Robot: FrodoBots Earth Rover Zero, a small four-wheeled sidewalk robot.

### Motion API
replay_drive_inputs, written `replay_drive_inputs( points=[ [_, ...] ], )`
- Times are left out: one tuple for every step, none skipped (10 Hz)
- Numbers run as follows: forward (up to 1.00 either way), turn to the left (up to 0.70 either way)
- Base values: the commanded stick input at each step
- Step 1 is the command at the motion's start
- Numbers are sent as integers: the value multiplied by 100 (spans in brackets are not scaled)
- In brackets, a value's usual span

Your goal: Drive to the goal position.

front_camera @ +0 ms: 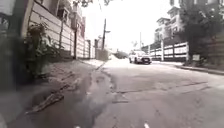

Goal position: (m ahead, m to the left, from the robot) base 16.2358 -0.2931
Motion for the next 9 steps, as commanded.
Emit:
replay_drive_inputs(
  points=[
    [100, 0],
    [100, -3],
    [100, -8],
    [100, -11],
    [100, -11],
    [100, -9],
    [100, -10],
    [100, -13],
    [100, -11]
  ],
)
